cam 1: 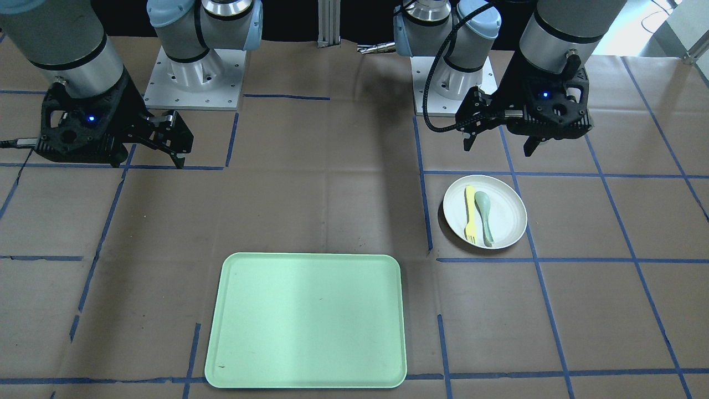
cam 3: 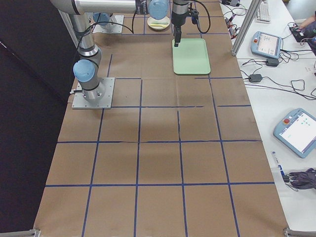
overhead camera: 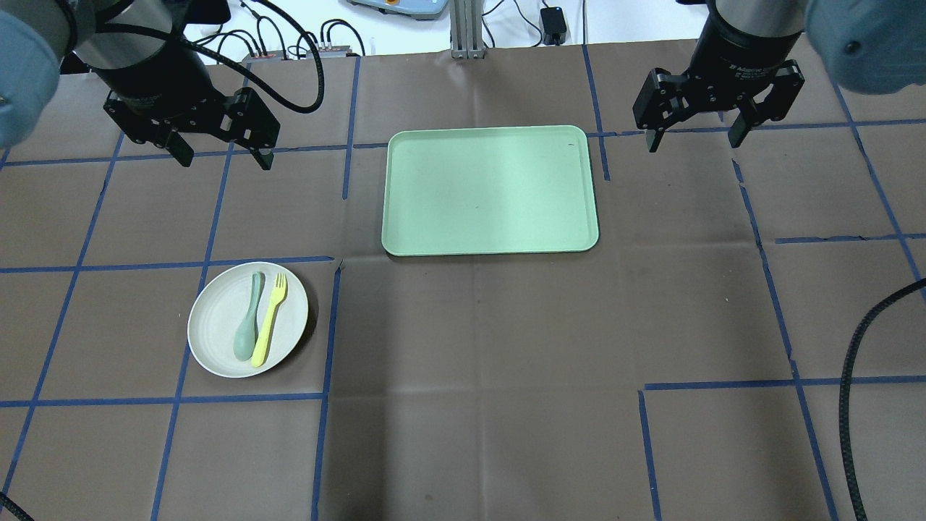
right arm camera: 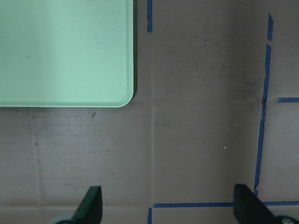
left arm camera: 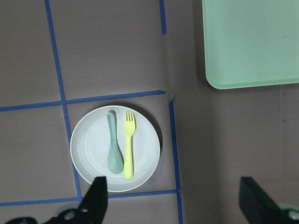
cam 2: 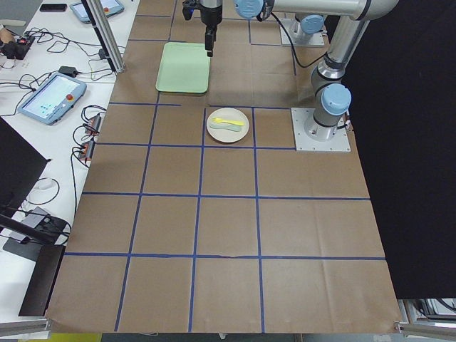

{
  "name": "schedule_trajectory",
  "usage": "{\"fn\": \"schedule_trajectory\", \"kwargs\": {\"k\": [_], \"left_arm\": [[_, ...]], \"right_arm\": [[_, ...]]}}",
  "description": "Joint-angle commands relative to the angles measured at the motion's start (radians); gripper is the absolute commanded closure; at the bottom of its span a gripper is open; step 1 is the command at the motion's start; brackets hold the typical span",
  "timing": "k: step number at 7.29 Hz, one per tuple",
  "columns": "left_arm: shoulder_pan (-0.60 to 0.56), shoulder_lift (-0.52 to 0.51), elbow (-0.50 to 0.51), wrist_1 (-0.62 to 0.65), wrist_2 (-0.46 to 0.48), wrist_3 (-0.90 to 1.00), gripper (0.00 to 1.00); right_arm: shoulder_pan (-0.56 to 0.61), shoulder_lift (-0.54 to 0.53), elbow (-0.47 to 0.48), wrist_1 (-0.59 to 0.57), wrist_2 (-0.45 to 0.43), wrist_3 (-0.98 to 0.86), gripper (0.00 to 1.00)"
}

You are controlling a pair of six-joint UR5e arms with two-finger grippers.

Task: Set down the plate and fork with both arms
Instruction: 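Move the left gripper down toward the white plate's rim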

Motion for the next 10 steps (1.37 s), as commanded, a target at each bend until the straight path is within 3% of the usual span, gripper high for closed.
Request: {"fn": "schedule_trajectory", "kwargs": {"k": [1,10], "left_arm": [[0.000,0.003,-0.001,-0.002,0.000,0.001,0.00],[0.012,0.003,-0.019,-0.002,-0.009,0.022,0.00]], "right_arm": [[0.001,-0.001,0.000,0.000,0.000,0.000,0.00],[0.001,-0.001,0.000,0.000,0.000,0.000,0.00]]}}
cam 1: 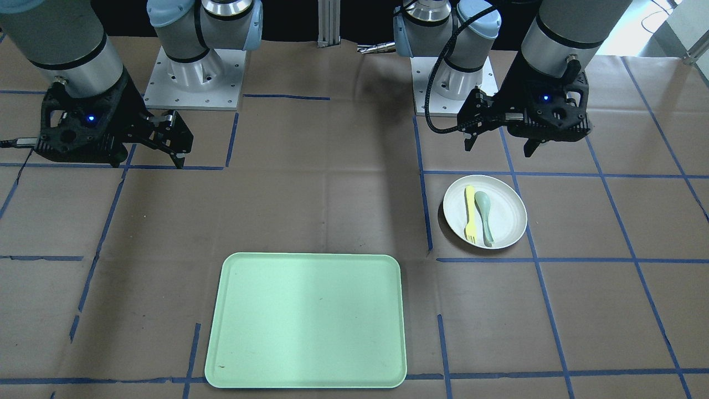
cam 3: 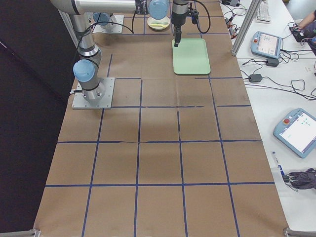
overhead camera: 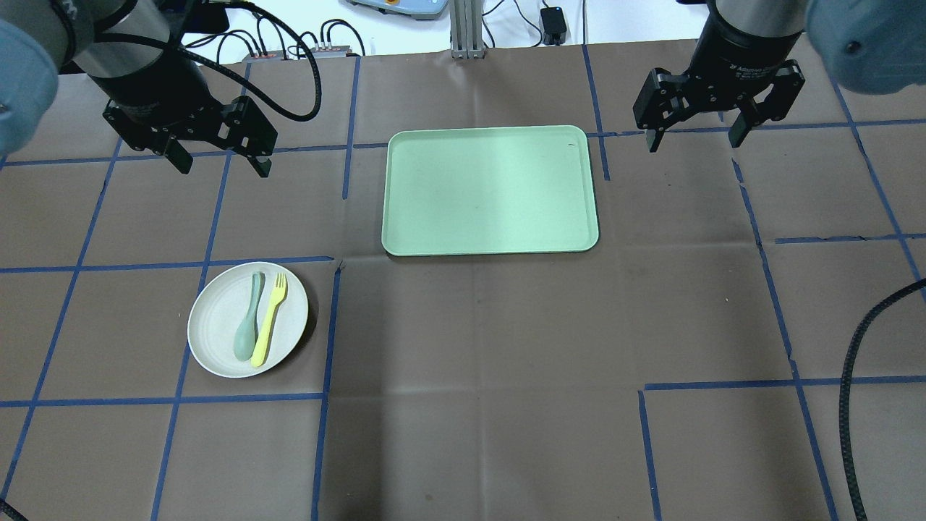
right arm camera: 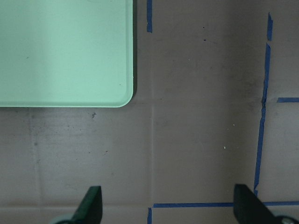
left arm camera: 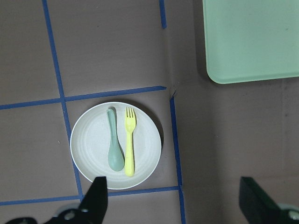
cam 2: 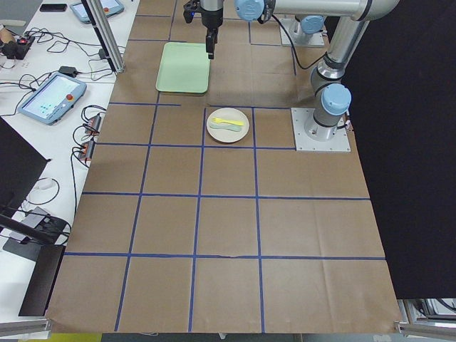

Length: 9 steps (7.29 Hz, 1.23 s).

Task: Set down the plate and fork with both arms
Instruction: 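Move the left gripper down toward the white plate's rim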

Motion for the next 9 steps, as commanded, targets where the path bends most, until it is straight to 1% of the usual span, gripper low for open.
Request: {"fn": "schedule_trajectory", "kwargs": {"k": [1,3,4,5,6,8,9], "left_arm": [[0.001,-0.001,-0.001,-0.003,0.000,0.015,0.00],[0.018,0.000,-0.003,-0.006,0.003,0.072,0.00],[0.059,0.005,-0.012,-0.014,0.005,0.075,0.00],[0.128,0.016,-0.018,-0.012,0.005,0.176,0.00],[0.229,0.019,-0.022,-0.015,0.003,0.274,0.00],[0.445,-0.024,-0.096,0.018,-0.001,0.479,0.00],[0.457,-0.071,-0.134,0.101,0.002,0.483,0.00]], "right_arm": [[-0.001,-0.001,0.002,0.000,0.000,0.000,0.00],[-0.001,-0.001,0.002,0.000,-0.001,0.000,0.00],[-0.001,-0.001,0.002,0.000,-0.001,0.001,0.00],[-0.001,-0.001,0.002,0.000,0.001,0.000,0.00],[-0.001,0.001,0.002,0.000,0.001,0.000,0.00],[-0.001,-0.001,0.002,0.000,0.000,0.000,0.00],[-0.001,-0.001,0.002,0.000,-0.001,0.000,0.00]]}}
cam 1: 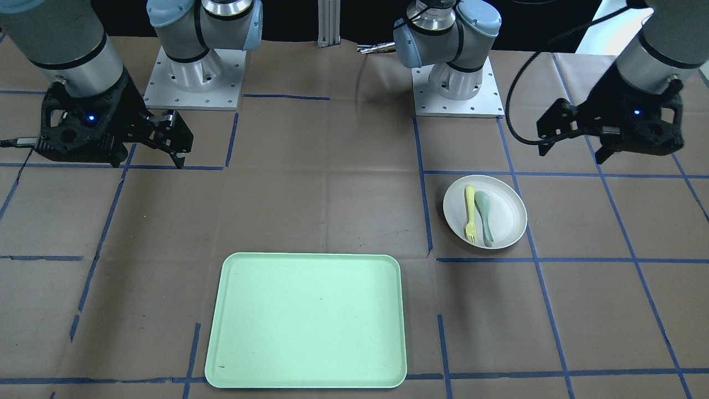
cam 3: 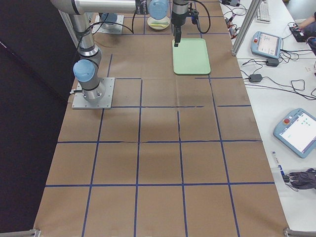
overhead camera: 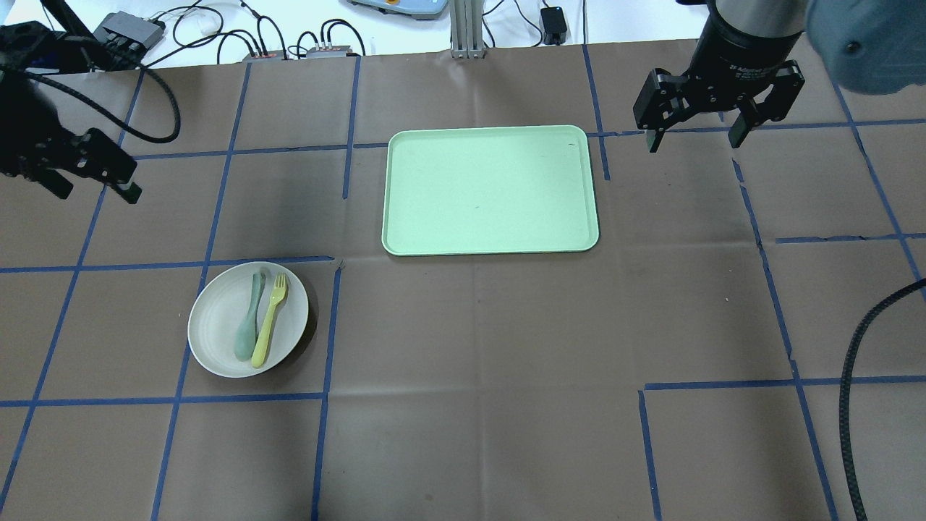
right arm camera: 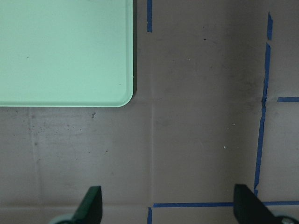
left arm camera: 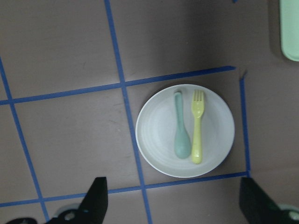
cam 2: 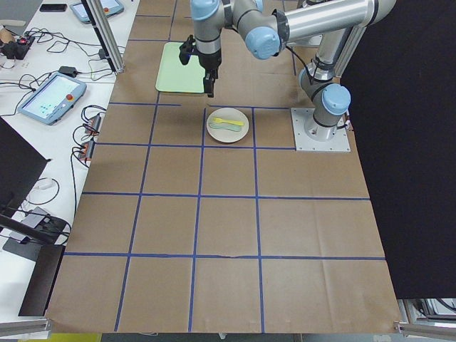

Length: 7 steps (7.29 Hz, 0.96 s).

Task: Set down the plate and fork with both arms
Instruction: 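Lower the left gripper and grasp the white plate's rim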

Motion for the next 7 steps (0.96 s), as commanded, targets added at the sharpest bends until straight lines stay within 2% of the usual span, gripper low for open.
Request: {"fn": "schedule_trajectory", "kwargs": {"k": [1,2,4,5,6,7], "left_arm": [[0.059,-0.133,-0.075,0.215,0.002,0.057,0.00],[0.057,-0.217,-0.085,0.268,-0.010,0.058,0.00],[0.056,-0.285,-0.123,0.267,-0.016,0.055,0.01],[0.059,-0.282,-0.205,0.318,-0.048,0.066,0.01],[0.057,-0.275,-0.288,0.472,-0.059,0.119,0.01],[0.059,-0.270,-0.357,0.539,-0.061,0.143,0.01]], "right_arm": [[0.000,0.000,0.000,0.000,-0.001,0.000,0.00],[0.000,0.000,0.000,0.000,-0.001,0.000,0.00],[-0.001,0.000,0.000,0.000,-0.001,0.000,0.00],[0.000,0.000,0.000,0.000,-0.001,0.000,0.00],[-0.001,0.000,0.000,0.000,-0.001,0.000,0.00],[0.000,0.000,0.000,0.000,-0.001,0.000,0.00]]}}
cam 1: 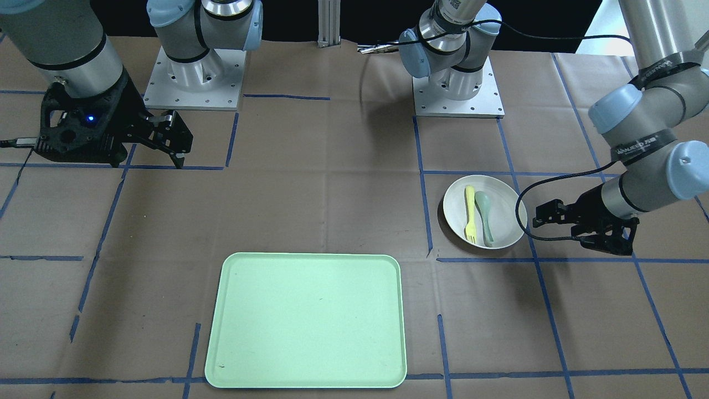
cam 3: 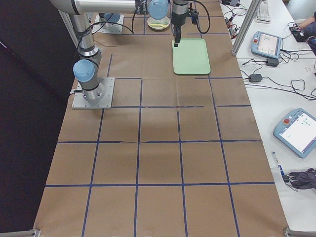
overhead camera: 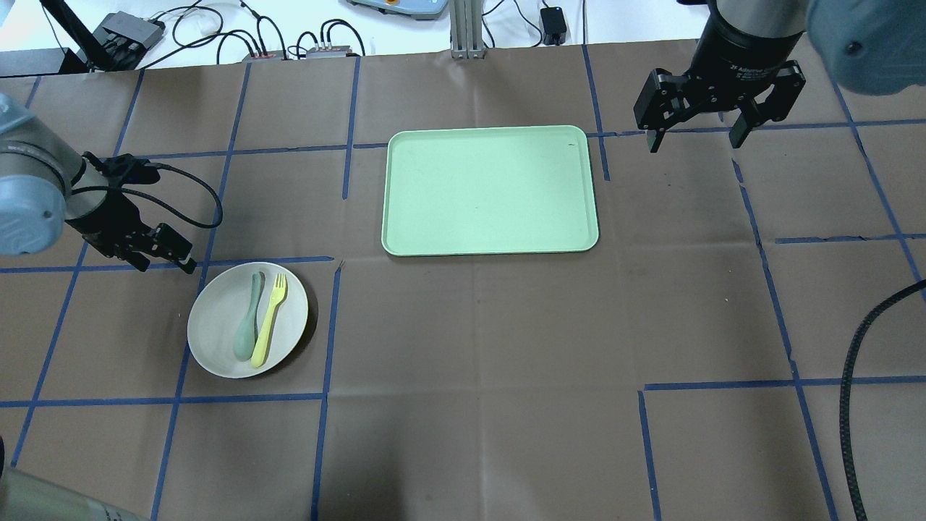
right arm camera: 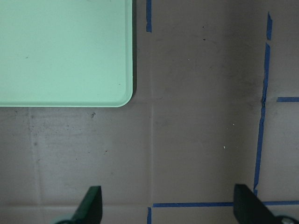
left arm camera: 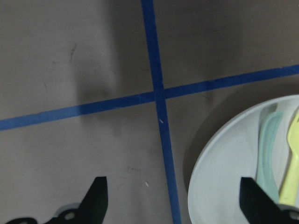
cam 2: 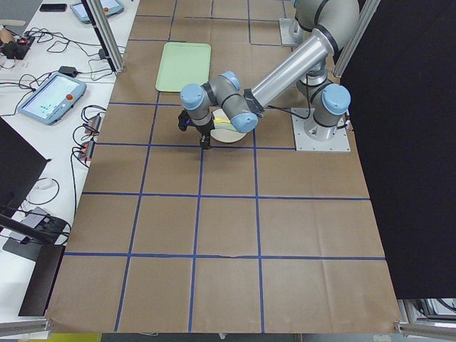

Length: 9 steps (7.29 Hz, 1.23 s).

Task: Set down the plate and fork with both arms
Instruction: 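Lower the left gripper and grasp the white plate's rim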

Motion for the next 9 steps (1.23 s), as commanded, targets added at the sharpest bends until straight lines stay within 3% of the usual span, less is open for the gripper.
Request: {"fn": "schedule_trajectory", "kwargs": {"k": [1,3,5,6,9], "left_arm": [[0.002,0.015,-0.103,0.097,-0.013,0.041,0.01],[0.006,0.018,-0.138,0.090,-0.042,0.120,0.05],[0.007,0.015,-0.156,0.089,-0.043,0.122,0.17],[0.007,0.017,-0.155,0.090,-0.037,0.124,0.24],[0.012,0.015,-0.147,0.092,-0.031,0.124,0.59]], "right_arm": [[-0.001,0.000,0.000,0.000,0.000,0.000,0.00],[0.001,0.000,0.000,0.000,0.000,0.000,0.00],[0.001,0.000,0.000,0.000,0.000,0.000,0.00],[-0.001,0.000,0.000,0.000,0.000,0.000,0.00],[0.001,0.000,0.000,0.000,0.000,0.000,0.00]]}}
